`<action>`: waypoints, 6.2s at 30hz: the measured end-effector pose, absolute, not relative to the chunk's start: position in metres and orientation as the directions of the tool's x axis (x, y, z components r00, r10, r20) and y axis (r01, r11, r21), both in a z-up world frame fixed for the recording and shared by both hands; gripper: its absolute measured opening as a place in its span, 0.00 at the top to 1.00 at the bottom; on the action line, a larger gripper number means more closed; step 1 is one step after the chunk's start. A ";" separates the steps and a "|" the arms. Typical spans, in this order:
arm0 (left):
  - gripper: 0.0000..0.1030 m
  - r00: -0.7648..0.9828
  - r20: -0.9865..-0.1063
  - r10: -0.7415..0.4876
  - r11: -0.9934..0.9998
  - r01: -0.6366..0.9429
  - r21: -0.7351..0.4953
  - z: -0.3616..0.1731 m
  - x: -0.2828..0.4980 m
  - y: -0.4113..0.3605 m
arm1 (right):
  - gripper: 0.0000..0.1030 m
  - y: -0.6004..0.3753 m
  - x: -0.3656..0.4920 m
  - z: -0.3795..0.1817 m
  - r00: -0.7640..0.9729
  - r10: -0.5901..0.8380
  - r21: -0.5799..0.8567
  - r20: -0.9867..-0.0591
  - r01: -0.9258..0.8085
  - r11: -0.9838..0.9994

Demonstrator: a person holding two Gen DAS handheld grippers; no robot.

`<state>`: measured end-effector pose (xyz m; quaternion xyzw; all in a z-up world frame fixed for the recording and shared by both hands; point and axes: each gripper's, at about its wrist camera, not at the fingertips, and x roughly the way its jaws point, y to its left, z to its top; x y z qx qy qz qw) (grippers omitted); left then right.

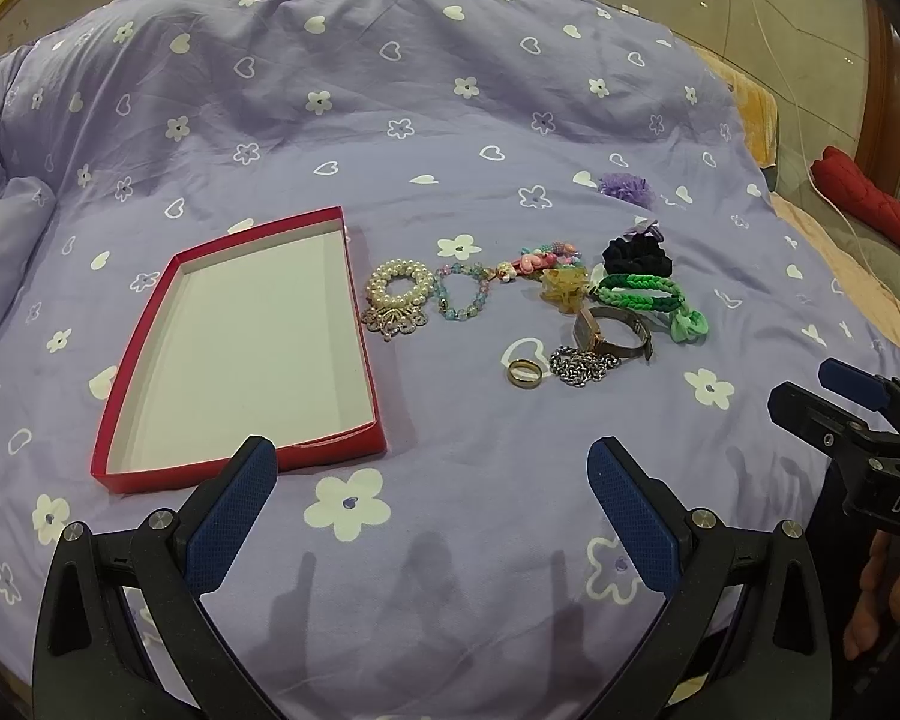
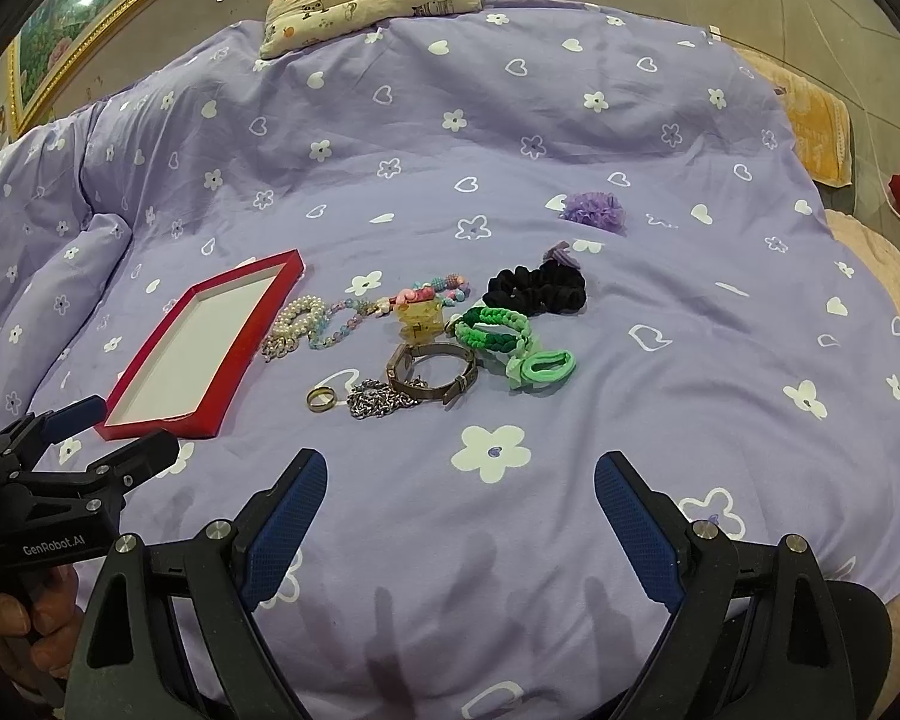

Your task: Organize jewelry

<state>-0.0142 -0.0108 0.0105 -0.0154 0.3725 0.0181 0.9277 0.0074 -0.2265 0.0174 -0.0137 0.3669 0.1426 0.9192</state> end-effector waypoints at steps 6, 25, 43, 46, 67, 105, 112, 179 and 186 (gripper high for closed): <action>0.00 0.722 -0.692 0.023 0.999 -0.046 -0.015 0.011 -0.014 -0.011 | 0.10 -0.226 0.007 0.017 0.692 0.253 0.080 -0.677 -0.272 0.959; 0.00 0.706 -0.708 -0.018 1.000 -0.002 -0.028 0.008 0.000 -0.010 | 0.10 -0.232 0.019 0.021 0.686 0.263 0.098 -0.679 -0.270 0.958; 0.15 0.638 -0.760 -0.125 0.991 0.124 -0.059 0.000 0.055 -0.020 | 0.13 -0.239 0.076 0.022 0.642 0.316 0.165 -0.698 -0.285 0.944; 0.16 0.625 -0.770 -0.127 0.988 0.148 -0.042 -0.005 0.064 -0.026 | 0.21 -0.238 0.091 0.020 0.623 0.320 0.170 -0.713 -0.290 0.942; 0.77 0.494 -0.848 -0.191 0.968 0.240 -0.078 -0.053 0.116 -0.043 | 0.89 -0.222 0.172 -0.033 0.466 0.310 0.183 -0.829 -0.297 0.937; 0.80 0.642 -0.766 -0.039 0.985 -0.103 -0.137 -0.008 0.044 0.133 | 0.91 -0.058 0.104 0.011 0.329 0.634 0.381 -0.700 -0.579 0.721; 0.80 0.602 -0.798 0.008 0.976 -0.177 -0.123 -0.027 0.045 0.169 | 0.91 -0.011 0.107 -0.014 0.233 0.648 0.418 -0.725 -0.598 0.683; 0.59 0.598 -0.796 -0.093 0.994 0.010 -0.109 -0.001 0.078 0.052 | 0.57 -0.221 0.127 -0.001 0.498 0.438 0.353 -0.748 -0.261 0.899; 0.59 0.584 -0.802 -0.125 0.992 0.066 -0.107 -0.002 0.097 0.026 | 0.51 -0.242 0.141 -0.001 0.524 0.411 0.349 -0.746 -0.219 0.911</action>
